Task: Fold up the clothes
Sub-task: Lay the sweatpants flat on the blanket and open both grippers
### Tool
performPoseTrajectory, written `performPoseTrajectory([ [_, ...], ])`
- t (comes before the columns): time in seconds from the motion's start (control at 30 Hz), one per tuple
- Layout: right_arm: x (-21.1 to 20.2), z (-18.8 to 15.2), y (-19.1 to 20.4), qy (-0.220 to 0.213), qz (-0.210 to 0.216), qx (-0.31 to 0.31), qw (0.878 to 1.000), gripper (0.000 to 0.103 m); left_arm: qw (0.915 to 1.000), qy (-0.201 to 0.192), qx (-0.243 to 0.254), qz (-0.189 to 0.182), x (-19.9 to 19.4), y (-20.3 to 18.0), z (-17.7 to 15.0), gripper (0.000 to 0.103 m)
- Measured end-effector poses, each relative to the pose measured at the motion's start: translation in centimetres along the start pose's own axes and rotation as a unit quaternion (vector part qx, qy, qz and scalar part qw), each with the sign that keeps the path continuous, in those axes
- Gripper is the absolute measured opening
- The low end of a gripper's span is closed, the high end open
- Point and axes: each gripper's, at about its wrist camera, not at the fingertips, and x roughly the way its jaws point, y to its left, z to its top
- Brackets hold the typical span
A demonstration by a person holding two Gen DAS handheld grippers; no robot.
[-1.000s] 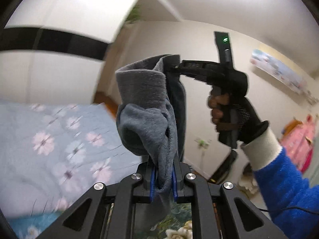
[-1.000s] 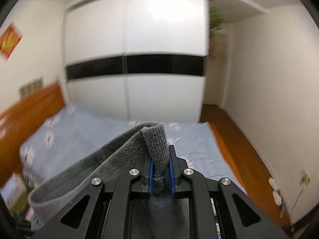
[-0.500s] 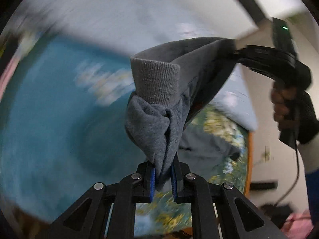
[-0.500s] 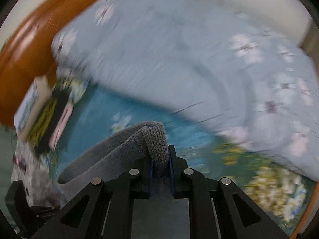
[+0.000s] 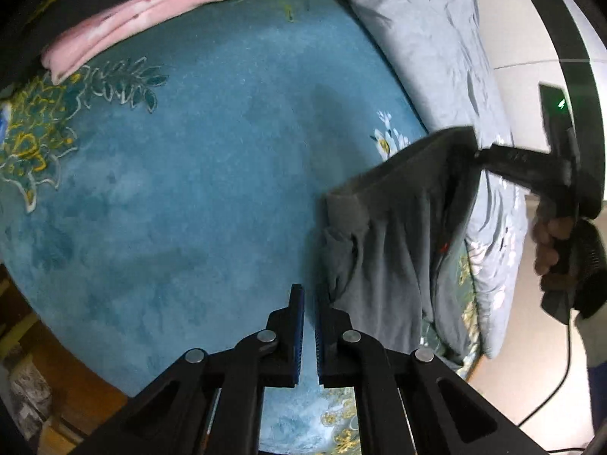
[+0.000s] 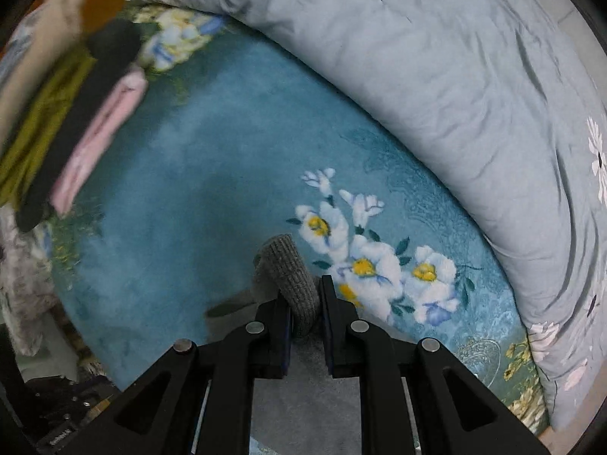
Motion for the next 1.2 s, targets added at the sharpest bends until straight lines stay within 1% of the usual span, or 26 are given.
performPoseTrajectory([
  [0.03, 0.5, 0.2, -0.4, 0.006, -0.004, 0.006, 1.0, 0.014, 1.0, 0.003, 0.003, -0.003, 0.2, -0.1, 0.5, 0.009],
  [0.1, 1.1, 0.3, -1.6, 0.015, -0.007, 0.02, 1.0, 0.014, 0.9998, 0.009, 0.01, -0.011, 0.9, -0.4, 1.4, 0.009],
  [0.17, 1.7, 0.4, -2.5, 0.019, -0.009, 0.029, 0.999, 0.014, 0.9995, 0.021, 0.011, -0.02, 2.3, -0.4, 1.9, 0.011],
  [0.2, 1.8, 0.4, -3.0, 0.02, -0.009, 0.033, 0.999, 0.014, 0.9992, 0.03, 0.01, -0.026, 3.3, -0.4, 2.2, 0.018],
  [0.23, 1.9, 0.3, -3.5, 0.022, -0.008, 0.036, 0.999, 0.014, 0.9987, 0.039, 0.009, -0.031, 4.3, -0.4, 2.5, 0.029],
  [0.27, 2.0, 0.2, -3.9, 0.023, -0.007, 0.039, 0.999, 0.014, 0.9981, 0.048, 0.008, -0.036, 5.3, -0.5, 2.7, 0.035],
  [0.3, 2.0, 0.2, -4.1, 0.025, -0.007, 0.036, 0.999, 0.014, 0.9975, 0.057, 0.007, -0.042, 6.3, -0.5, 3.0, 0.045],
  [0.33, 2.1, 0.2, -4.3, 0.026, -0.006, 0.033, 0.999, 0.014, 0.997, 0.06, 0.007, -0.047, 7.2, -0.8, 3.0, 0.052],
  [0.43, 2.1, 0.1, -4.5, 0.03, -0.005, 0.022, 0.999, 0.014, 0.9957, 0.068, 0.011, -0.062, 9.9, -2.2, 3.1, 0.064],
  [0.47, 2.1, 0.2, -4.5, 0.032, -0.005, 0.019, 0.999, 0.014, 0.9952, 0.07, 0.013, -0.066, 10.8, -2.7, 3.2, 0.064],
  [0.63, 2.5, 0.3, -4.5, 0.035, 0.0, 0.012, 0.999, 0.014, 0.994, 0.084, 0.033, -0.063, 13.5, -4.6, 4.1, 0.065],
  [0.73, 2.5, 0.3, -4.7, 0.034, 0.001, 0.007, 0.999, 0.015, 0.9939, 0.088, 0.031, -0.058, 14.8, -5.1, 4.7, 0.061],
  [0.77, 2.5, 0.2, -4.8, 0.035, 0.001, 0.006, 0.999, 0.015, 0.9939, 0.088, 0.019, -0.064, 15.0, -4.9, 4.9, 0.058],
  [0.8, 2.5, 0.2, -4.9, 0.036, 0.0, 0.006, 0.999, 0.015, 0.9939, 0.086, 0.006, -0.068, 15.0, -4.7, 4.9, 0.047],
  [0.83, 2.5, 0.1, -5.0, 0.037, -0.002, 0.006, 0.999, 0.015, 0.9938, 0.083, -0.007, -0.073, 14.9, -4.5, 5.0, 0.032],
  [0.9, 2.4, 0.0, -5.2, 0.038, -0.002, 0.01, 0.999, 0.015, 0.9937, 0.076, -0.026, -0.079, 14.7, -4.2, 5.0, 0.018],
  [0.93, 2.4, -0.1, -5.3, 0.039, -0.002, 0.012, 0.999, 0.015, 0.9942, 0.067, -0.028, -0.079, 14.3, -4.2, 4.8, 0.016],
  [1.0, 2.2, -0.4, -5.3, 0.037, -0.002, 0.015, 0.999, 0.015, 0.995, 0.052, -0.03, -0.079, 13.4, -4.5, 4.5, 0.013],
  [1.1, 1.9, -0.7, -5.0, 0.032, -0.009, 0.016, 0.999, 0.015, 0.9959, 0.033, -0.031, -0.078, 11.7, -4.6, 4.1, 0.013],
  [1.2, 1.5, -0.6, -4.2, 0.025, -0.001, 0.017, 1.0, 0.015, 0.9961, 0.012, -0.031, -0.082, 9.5, -4.0, 3.7, 0.012],
])
